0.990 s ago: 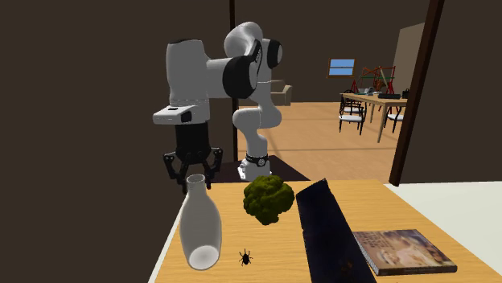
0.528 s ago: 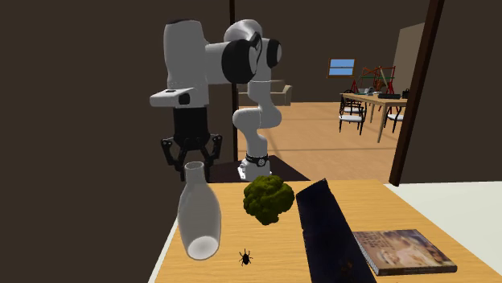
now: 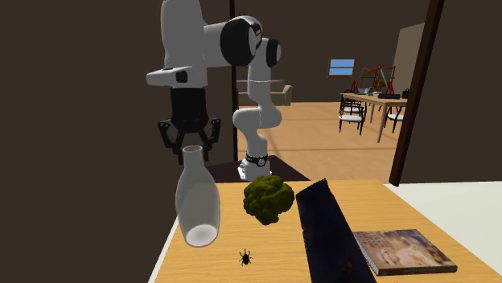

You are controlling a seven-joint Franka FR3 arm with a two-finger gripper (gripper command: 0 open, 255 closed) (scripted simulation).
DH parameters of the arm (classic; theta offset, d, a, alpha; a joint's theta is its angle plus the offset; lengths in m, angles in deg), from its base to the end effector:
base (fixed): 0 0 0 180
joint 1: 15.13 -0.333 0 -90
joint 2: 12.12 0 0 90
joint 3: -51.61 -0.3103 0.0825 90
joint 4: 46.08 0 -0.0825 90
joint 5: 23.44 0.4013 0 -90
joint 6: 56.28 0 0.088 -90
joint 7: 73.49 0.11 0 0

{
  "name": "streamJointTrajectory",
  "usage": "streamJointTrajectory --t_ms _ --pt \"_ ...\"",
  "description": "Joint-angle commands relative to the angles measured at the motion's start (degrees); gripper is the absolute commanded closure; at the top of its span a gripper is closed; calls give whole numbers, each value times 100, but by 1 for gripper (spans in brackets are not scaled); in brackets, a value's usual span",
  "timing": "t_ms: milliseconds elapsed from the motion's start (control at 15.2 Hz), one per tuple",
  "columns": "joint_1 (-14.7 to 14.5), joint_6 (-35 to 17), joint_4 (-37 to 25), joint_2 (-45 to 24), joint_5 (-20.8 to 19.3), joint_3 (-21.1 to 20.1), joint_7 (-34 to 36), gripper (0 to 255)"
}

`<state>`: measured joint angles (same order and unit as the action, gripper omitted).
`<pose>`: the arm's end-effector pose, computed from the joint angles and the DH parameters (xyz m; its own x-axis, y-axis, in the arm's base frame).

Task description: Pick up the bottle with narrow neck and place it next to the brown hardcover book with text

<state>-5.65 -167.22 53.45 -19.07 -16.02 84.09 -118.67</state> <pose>0.4767 -0.3984 0.5048 0.9936 0.0236 0.1104 0.0208 -0.9994 0.0262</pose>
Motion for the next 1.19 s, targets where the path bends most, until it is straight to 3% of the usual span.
streamJointTrajectory --t_ms 0,528,1122 --pt "-104 10 108 157 -110 -50 178 255" --pt "-730 -238 1095 1076 -725 -606 1520 255" --pt "-1255 -324 1662 1587 -1012 -1371 2921 255"
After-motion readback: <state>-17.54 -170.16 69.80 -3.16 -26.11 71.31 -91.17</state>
